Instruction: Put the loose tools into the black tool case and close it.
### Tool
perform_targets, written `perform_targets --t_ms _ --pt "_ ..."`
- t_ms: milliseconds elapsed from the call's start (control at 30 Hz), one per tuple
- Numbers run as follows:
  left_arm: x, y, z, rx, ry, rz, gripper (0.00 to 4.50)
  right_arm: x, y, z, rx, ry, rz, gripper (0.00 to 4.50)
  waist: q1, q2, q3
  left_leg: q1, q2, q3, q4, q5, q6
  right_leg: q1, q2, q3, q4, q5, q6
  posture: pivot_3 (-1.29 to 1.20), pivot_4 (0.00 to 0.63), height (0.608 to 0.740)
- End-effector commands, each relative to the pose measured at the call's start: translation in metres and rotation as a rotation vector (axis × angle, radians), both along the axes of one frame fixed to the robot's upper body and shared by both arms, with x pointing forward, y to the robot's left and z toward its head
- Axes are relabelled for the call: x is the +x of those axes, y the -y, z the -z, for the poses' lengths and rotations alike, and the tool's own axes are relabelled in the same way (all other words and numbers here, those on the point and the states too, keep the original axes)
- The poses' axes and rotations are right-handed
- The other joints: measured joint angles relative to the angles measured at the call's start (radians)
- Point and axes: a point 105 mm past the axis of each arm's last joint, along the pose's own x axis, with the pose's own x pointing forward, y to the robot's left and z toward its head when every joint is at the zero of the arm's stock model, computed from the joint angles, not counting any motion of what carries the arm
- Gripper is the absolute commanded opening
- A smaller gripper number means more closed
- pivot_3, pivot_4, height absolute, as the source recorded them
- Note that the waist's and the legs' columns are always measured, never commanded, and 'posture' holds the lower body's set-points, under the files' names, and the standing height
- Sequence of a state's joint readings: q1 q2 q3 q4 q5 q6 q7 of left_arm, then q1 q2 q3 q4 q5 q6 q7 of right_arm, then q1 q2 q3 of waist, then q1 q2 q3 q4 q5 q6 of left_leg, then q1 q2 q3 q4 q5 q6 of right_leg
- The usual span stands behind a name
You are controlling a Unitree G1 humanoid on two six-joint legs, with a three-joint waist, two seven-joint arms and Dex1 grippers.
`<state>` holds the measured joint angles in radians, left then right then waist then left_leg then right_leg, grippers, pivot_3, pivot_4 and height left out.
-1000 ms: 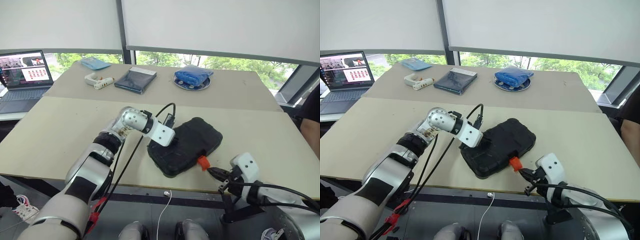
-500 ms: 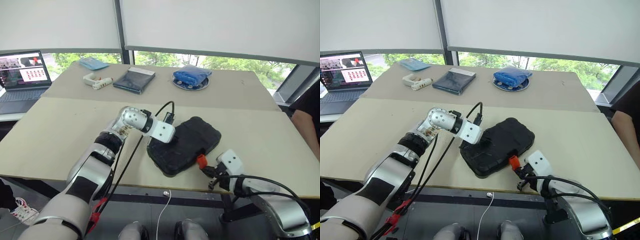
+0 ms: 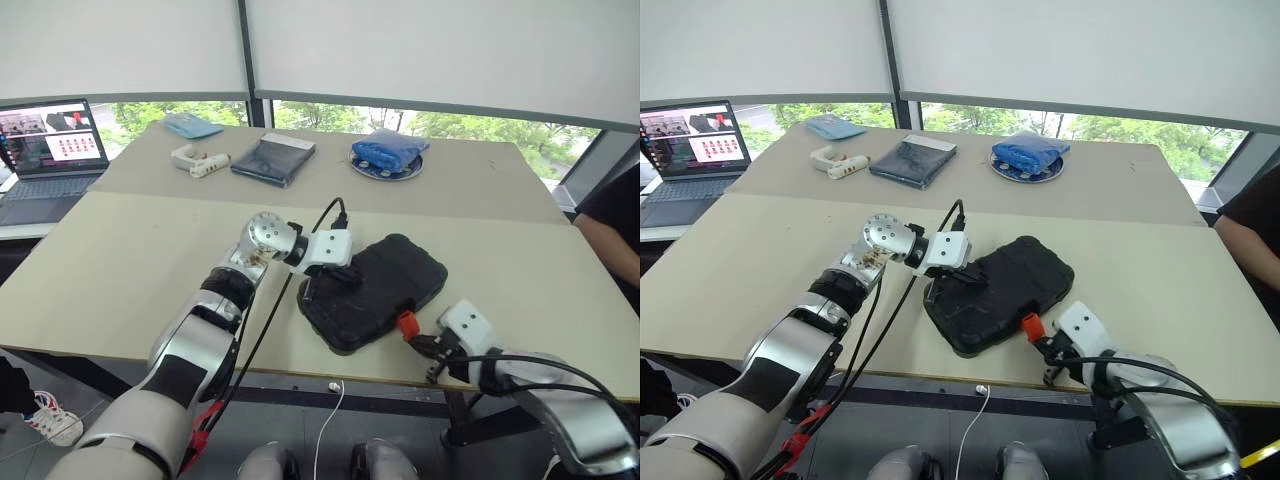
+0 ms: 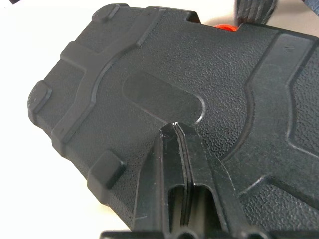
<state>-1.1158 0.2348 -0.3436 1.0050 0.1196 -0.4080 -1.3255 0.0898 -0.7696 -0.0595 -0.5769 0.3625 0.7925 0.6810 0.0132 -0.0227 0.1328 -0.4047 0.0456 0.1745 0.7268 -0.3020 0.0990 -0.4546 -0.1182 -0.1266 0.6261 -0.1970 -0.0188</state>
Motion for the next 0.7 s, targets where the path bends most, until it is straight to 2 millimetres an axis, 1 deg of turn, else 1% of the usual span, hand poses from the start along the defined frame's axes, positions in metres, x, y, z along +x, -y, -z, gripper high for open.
perform_targets --t_ms 33,200,333,400,600,700 --pt "-0.002 -0.022 0.042 0.143 -0.125 -0.072 0.00 0.006 0.004 -0.021 0.039 0.057 0.027 0.03 -0.006 0.000 0.000 0.000 0.000 0.000 0.000 0.000 0.000 0.000 0.000 0.000 0.000 0.000 0.000 0.00 0.150 0.718" --pt "-0.002 -0.022 0.043 0.144 -0.124 -0.071 0.00 0.022 -0.007 -0.017 0.064 0.067 0.046 0.03 -0.008 0.000 0.000 0.001 0.000 0.000 0.000 0.000 -0.001 0.000 0.000 -0.001 0.000 0.000 0.000 0.00 0.150 0.718" --pt "-0.001 -0.021 0.042 0.143 -0.119 -0.067 0.00 0.034 -0.021 -0.006 0.079 0.050 0.046 0.03 -0.008 0.000 0.000 0.000 0.000 0.000 0.000 0.000 -0.001 -0.001 -0.001 -0.001 0.000 0.000 0.000 0.00 0.150 0.718" --pt "-0.001 -0.020 0.041 0.137 -0.119 -0.069 0.00 0.040 -0.024 -0.003 0.080 0.047 0.059 0.03 -0.008 0.000 0.000 0.000 0.000 0.000 0.000 0.000 -0.001 -0.001 -0.002 -0.001 0.000 0.000 0.000 0.00 0.150 0.718" --pt "-0.002 -0.018 0.040 0.133 -0.110 -0.060 0.00 0.045 -0.025 -0.009 0.105 0.077 0.074 0.03 -0.010 0.000 0.000 0.000 0.000 0.000 0.000 0.000 -0.001 -0.001 -0.002 -0.002 0.000 0.000 0.000 0.00 0.150 0.718" --pt "-0.004 -0.017 0.044 0.162 -0.050 -0.021 0.00 0.045 -0.027 -0.016 0.122 0.119 0.060 0.03 -0.011 0.000 0.000 0.000 0.000 0.000 0.000 0.001 -0.002 -0.001 -0.002 -0.002 0.001 0.000 0.000 0.00 0.150 0.718"
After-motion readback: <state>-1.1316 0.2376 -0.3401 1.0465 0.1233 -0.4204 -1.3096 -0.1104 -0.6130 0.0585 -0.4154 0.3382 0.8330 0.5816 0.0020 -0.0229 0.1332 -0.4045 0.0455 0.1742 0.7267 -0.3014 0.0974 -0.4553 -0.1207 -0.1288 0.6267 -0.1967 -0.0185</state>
